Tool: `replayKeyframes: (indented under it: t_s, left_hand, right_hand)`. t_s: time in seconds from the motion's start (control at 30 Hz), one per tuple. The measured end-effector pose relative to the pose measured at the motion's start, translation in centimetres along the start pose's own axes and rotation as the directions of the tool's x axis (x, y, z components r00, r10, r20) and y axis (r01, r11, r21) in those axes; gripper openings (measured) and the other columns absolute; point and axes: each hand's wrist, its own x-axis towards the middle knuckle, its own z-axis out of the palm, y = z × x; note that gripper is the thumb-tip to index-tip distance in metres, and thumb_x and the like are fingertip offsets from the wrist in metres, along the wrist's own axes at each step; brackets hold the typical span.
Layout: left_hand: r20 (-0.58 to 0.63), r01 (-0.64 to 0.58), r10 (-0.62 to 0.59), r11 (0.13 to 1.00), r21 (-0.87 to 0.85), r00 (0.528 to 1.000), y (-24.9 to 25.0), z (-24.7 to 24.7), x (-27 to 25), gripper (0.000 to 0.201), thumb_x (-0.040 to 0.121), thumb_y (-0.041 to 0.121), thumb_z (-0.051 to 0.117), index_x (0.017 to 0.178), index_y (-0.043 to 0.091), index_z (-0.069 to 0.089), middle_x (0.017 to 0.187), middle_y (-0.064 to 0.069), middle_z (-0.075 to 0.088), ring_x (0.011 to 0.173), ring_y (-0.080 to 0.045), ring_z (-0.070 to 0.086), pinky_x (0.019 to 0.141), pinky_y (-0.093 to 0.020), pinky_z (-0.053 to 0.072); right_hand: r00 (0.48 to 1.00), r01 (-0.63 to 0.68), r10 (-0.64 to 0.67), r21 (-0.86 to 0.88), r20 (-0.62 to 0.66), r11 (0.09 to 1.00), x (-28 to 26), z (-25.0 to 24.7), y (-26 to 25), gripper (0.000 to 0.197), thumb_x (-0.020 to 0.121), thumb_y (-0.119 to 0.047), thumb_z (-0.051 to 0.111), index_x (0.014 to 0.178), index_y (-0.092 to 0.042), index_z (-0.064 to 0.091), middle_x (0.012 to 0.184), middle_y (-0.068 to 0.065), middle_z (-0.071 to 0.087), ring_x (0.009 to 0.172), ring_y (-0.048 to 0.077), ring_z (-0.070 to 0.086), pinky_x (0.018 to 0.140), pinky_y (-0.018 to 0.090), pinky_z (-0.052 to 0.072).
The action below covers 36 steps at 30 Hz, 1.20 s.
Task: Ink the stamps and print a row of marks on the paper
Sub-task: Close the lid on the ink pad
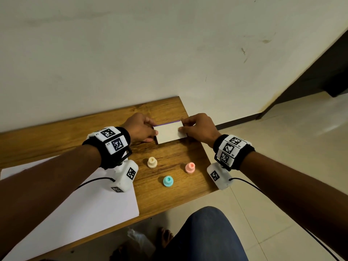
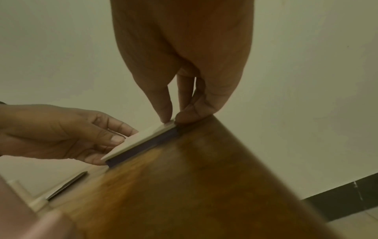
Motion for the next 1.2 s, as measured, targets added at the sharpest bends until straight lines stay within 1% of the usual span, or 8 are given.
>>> replayKeyframes:
  t_s: [0.17, 0.43, 0.57, 0.7, 0.87, 0.93, 1.1, 1.2]
  left_hand:
    - [0.018, 0.033, -0.032, 0.996, -0.077, 0.999, 0.0, 0.1, 0.2, 0.028, 0.081, -0.007, 0.070, 0.108, 0.001, 0.065, 0.098, -0.015, 0.071, 0.082, -0.019, 0.070, 0.061, -0.024, 0.061]
    - [0.016, 0.077, -0.076, 0.990, -0.118, 0.997, 0.4, 0.0, 0.5, 0.030, 0.079, -0.011, 0.069, 0.107, -0.002, 0.067, 0.105, -0.017, 0.069, 0.088, -0.022, 0.069, 0.061, -0.026, 0.061]
    - [0.036, 0.088, -0.085, 0.990, -0.112, 0.996, 0.8, 0.1, 0.2, 0.036, 0.079, -0.017, 0.066, 0.110, -0.002, 0.064, 0.103, -0.016, 0.067, 0.094, -0.026, 0.068, 0.063, -0.027, 0.060]
    - [0.028, 0.069, -0.066, 0.990, -0.120, 0.997, 0.6, 0.1, 0.3, 0.040, 0.079, -0.019, 0.063, 0.114, -0.001, 0.064, 0.094, -0.010, 0.066, 0.094, -0.025, 0.067, 0.065, -0.027, 0.060]
    - [0.027, 0.067, -0.063, 0.989, -0.130, 0.998, 0.6, 0.2, 0.3, 0.040, 0.080, -0.015, 0.065, 0.118, -0.001, 0.063, 0.114, -0.016, 0.067, 0.103, -0.026, 0.067, 0.072, -0.027, 0.060]
    - [0.014, 0.057, -0.056, 0.987, -0.147, 0.998, 0.5, 0.3, 0.2, 0.039, 0.082, -0.014, 0.065, 0.118, -0.002, 0.062, 0.116, -0.016, 0.066, 0.103, -0.025, 0.066, 0.069, -0.025, 0.060]
    - [-0.004, 0.018, -0.019, 0.994, -0.109, 1.000, 0.7, 0.5, -0.2, 0.043, 0.080, -0.016, 0.065, 0.121, -0.002, 0.061, 0.093, -0.006, 0.062, 0.080, -0.016, 0.064, 0.055, -0.018, 0.058]
    - [-0.011, 0.007, -0.008, 0.997, -0.075, 1.000, 0.7, 0.5, -0.3, 0.046, 0.076, -0.016, 0.069, 0.119, 0.000, 0.062, 0.087, -0.003, 0.059, 0.076, -0.014, 0.062, 0.052, -0.018, 0.057]
  right_hand:
    - [0.999, -0.031, 0.031, 0.028, -0.012, 0.999, 0.3, 0.2, 0.1, 0.024, 0.081, -0.018, 0.076, 0.104, -0.014, 0.078, 0.089, -0.006, 0.072, 0.087, 0.016, 0.069, 0.084, 0.039, 0.060]
    - [0.995, -0.090, 0.093, 0.060, -0.047, 0.994, 1.1, 0.6, 0.4, 0.024, 0.076, -0.022, 0.079, 0.099, -0.017, 0.078, 0.096, -0.002, 0.075, 0.090, 0.017, 0.070, 0.086, 0.040, 0.060]
    - [0.990, -0.091, 0.101, 0.102, -0.096, 0.991, 1.0, 0.9, 0.5, 0.018, 0.083, -0.027, 0.074, 0.098, -0.017, 0.078, 0.100, -0.002, 0.073, 0.093, 0.016, 0.068, 0.084, 0.038, 0.060]
    - [0.988, -0.106, 0.121, 0.151, -0.095, 0.983, 1.0, 0.9, 0.8, 0.010, 0.080, -0.024, 0.077, 0.089, -0.021, 0.079, 0.091, -0.002, 0.076, 0.088, 0.016, 0.072, 0.082, 0.039, 0.061]
    - [0.990, -0.116, 0.131, 0.220, -0.058, 0.969, 0.6, 0.6, 0.9, 0.010, 0.079, -0.018, 0.078, 0.089, -0.018, 0.078, 0.092, 0.000, 0.077, 0.087, 0.016, 0.073, 0.073, 0.029, 0.061]
    - [0.990, -0.122, 0.135, 0.207, -0.047, 0.971, 0.6, 0.4, 0.8, 0.010, 0.080, -0.017, 0.077, 0.090, -0.018, 0.078, 0.092, 0.000, 0.076, 0.086, 0.016, 0.072, 0.072, 0.027, 0.060]
    - [0.989, -0.136, 0.145, 0.170, -0.042, 0.976, 0.6, 0.4, 0.7, 0.009, 0.079, -0.015, 0.075, 0.087, -0.018, 0.078, 0.092, 0.002, 0.076, 0.089, 0.019, 0.072, 0.079, 0.035, 0.062]
    - [0.987, -0.149, 0.156, 0.157, -0.031, 0.976, 0.7, 0.3, 0.6, 0.012, 0.077, -0.014, 0.075, 0.089, -0.013, 0.078, 0.092, 0.004, 0.076, 0.089, 0.022, 0.072, 0.081, 0.038, 0.062]
